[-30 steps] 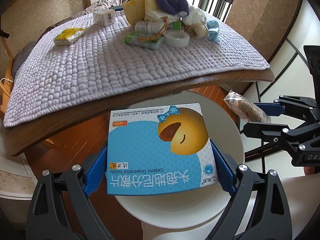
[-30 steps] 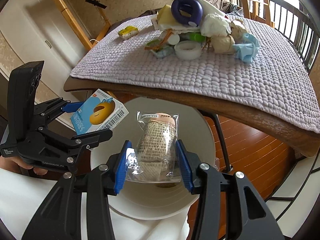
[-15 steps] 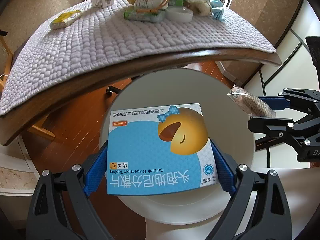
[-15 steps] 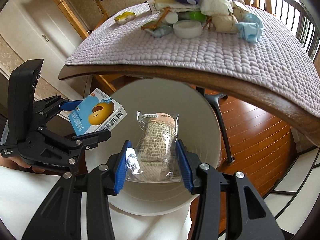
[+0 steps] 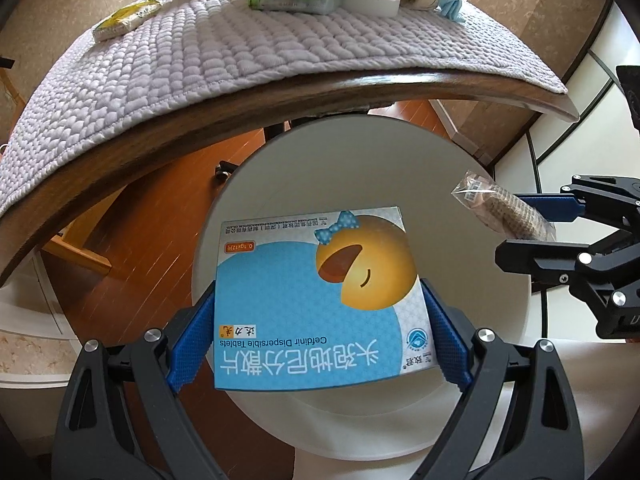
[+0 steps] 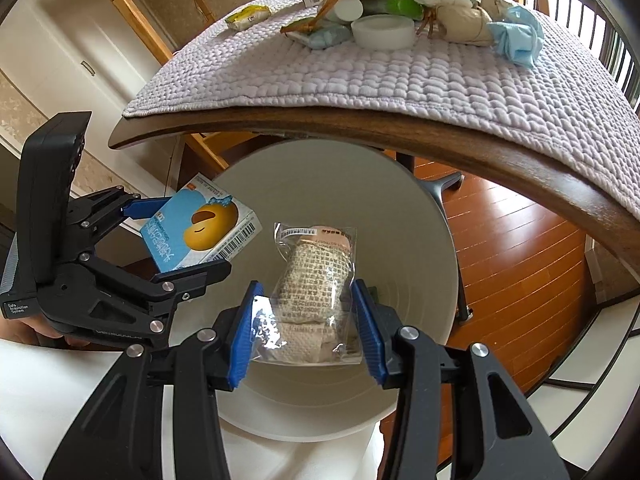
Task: Collect trash
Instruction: 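Carry the blue box in the left gripper over the bucket while the right gripper carries the clear bag there, then open the left gripper dropping the blue box while the right gripper drops the clear bag into the bucket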
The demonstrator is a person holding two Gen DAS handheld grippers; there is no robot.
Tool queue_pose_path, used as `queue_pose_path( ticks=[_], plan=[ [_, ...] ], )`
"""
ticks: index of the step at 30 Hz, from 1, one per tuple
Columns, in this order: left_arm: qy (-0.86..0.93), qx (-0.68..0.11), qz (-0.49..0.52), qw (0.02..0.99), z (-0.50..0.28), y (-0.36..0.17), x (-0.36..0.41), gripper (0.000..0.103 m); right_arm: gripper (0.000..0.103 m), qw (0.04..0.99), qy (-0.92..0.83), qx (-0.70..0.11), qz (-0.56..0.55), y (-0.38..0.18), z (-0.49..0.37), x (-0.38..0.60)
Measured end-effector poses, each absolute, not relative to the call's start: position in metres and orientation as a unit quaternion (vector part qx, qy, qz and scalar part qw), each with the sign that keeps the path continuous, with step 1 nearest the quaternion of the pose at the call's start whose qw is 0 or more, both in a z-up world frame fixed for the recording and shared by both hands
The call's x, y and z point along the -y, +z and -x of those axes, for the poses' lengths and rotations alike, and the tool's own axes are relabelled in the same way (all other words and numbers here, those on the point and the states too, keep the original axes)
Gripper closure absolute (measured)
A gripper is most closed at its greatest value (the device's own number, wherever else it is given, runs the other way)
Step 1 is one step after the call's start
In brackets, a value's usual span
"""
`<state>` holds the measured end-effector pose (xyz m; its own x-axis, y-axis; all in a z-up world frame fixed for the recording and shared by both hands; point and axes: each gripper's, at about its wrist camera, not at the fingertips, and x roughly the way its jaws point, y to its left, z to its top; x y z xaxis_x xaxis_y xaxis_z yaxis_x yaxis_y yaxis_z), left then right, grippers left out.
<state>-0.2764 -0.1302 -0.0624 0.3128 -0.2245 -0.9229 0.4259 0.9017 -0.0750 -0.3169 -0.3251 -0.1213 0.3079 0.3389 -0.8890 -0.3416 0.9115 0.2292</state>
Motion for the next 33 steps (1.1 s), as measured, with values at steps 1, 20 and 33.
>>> queue_pose_path(
  ticks=[1,20,33],
  plan=[
    [-0.202,-0.551,-0.093,0.805,0.276,-0.064,0.132,0.009,0.058,0.808,0.21,-0.55,0.001,-0.123,0.316,0.324],
    [-0.207,-0.556,-0.105,0.798,0.274,-0.082,0.145,0.009,0.058,0.807,0.197,-0.556,-0.003,-0.133,0.311,0.328],
    [-0.214,-0.555,-0.104,0.797,0.265,-0.076,0.139,0.009,0.057,0.809,0.189,-0.557,-0.006,-0.134,0.31,0.33]
  ],
)
